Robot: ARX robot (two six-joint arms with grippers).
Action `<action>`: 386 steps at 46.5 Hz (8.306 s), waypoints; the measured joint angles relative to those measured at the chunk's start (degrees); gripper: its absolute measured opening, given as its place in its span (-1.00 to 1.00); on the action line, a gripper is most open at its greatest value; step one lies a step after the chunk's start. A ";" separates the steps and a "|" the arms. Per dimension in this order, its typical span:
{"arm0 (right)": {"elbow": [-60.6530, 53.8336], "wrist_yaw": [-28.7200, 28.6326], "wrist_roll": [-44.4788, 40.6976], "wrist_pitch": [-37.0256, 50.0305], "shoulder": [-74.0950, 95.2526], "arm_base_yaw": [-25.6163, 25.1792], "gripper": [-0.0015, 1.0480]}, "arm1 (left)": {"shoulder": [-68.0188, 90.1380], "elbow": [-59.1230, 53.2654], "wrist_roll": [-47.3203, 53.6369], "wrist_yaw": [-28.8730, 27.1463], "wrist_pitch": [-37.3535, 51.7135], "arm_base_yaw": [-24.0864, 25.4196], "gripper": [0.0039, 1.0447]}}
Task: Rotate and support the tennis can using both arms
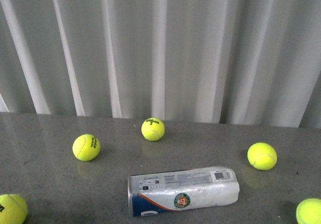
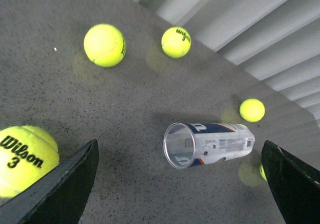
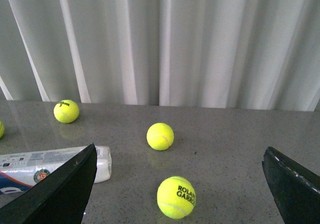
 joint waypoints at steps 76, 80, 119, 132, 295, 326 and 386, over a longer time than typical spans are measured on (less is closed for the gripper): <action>0.00 0.02 0.00 0.00 -0.02 0.00 0.87 | 53.96 36.41 -5.03 11.47 10.62 -18.51 0.88; 0.00 0.02 0.02 0.00 -0.02 0.00 0.87 | 55.12 36.94 -5.49 11.52 11.04 -19.54 0.88; 0.00 0.02 0.00 0.00 -0.02 0.00 0.87 | 59.78 35.71 -25.53 12.50 27.26 -23.85 -0.76; 0.00 0.02 0.00 0.00 -0.02 0.00 0.87 | 53.31 31.12 -27.89 12.85 29.79 -24.00 -0.94; 0.00 -0.09 0.02 0.00 -0.02 0.00 0.87 | -20.31 -1.95 21.31 -50.58 4.94 -30.64 -0.88; 0.00 0.00 0.00 0.00 -0.02 0.00 0.87 | -40.24 -18.78 21.88 -38.23 2.73 -17.44 -0.93; 0.00 0.00 0.00 0.00 -0.02 0.00 0.87 | -69.94 -23.50 21.97 -31.76 -22.18 -10.93 -0.93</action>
